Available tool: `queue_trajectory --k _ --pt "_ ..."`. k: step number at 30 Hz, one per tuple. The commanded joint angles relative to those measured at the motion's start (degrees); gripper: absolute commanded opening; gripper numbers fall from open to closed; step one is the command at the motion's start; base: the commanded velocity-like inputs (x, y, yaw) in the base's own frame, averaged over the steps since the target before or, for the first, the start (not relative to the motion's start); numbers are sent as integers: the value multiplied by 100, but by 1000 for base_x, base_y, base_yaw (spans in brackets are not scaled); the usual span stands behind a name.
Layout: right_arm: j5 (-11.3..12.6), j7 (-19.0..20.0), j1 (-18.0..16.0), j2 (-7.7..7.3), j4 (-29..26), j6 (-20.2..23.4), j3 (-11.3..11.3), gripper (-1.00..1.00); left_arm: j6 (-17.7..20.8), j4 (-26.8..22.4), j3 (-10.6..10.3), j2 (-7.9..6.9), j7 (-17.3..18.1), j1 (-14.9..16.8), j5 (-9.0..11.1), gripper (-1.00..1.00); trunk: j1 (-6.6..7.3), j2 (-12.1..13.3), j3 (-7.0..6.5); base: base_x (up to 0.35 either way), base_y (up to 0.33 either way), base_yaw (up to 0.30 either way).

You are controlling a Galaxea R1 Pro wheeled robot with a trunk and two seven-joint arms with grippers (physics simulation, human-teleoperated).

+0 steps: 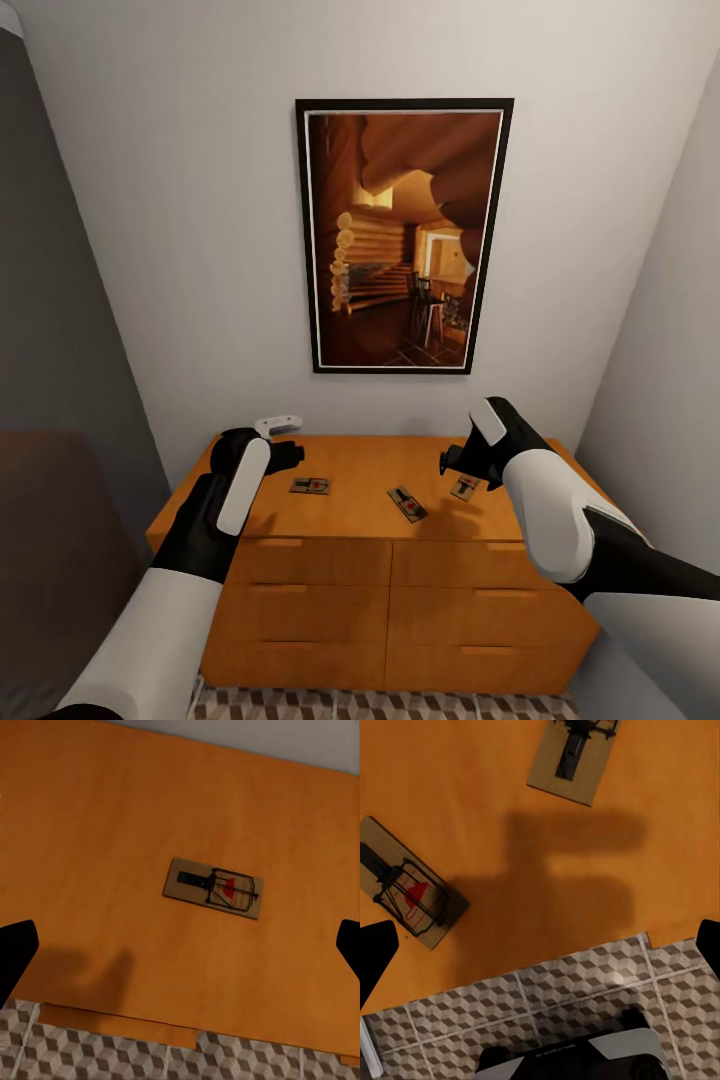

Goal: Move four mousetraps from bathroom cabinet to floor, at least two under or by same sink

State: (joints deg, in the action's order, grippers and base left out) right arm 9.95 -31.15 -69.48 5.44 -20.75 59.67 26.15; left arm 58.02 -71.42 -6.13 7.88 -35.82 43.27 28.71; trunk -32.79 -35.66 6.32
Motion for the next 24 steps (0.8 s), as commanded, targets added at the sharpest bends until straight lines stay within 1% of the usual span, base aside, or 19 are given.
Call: queue_trajectory --k 1,5,8,10,13,14,18,24 --pt "59 -76 -5 1 -9 6 18 100 11 -4 -6 0 -70 6 58 100 -2 -10 11 20 0 0" --pt "63 -217 -5 -18 -8 -2 51 100 9 -4 -12 -3 -97 6 44 100 -2 -10 11 140 0 0" --pt "85 -333 -5 -29 10 -5 145 100 8 -9 -16 -5 -104 4 31 100 -2 -10 11 266 0 0" --pt "129 -382 -5 -45 27 -8 251 100 8 -11 -18 -5 -107 5 32 100 -2 -10 11 300 0 0" --pt "167 -409 -5 -100 40 -12 333 100 8 -11 -15 -5 -108 5 44 100 -2 -10 11 237 0 0" --pt "186 -418 -5 -156 48 -14 366 100 8 -12 -13 -6 -109 5 48 100 -2 -10 11 123 0 0" --pt "207 -430 -5 -265 64 -16 406 100 4 -12 -12 -6 -109 6 57 100 -2 -10 11 70 0 0" --pt "216 -439 -5 -309 87 -25 420 100 0 -5 -5 -6 -103 4 69 100 -2 -10 11 18 0 0"
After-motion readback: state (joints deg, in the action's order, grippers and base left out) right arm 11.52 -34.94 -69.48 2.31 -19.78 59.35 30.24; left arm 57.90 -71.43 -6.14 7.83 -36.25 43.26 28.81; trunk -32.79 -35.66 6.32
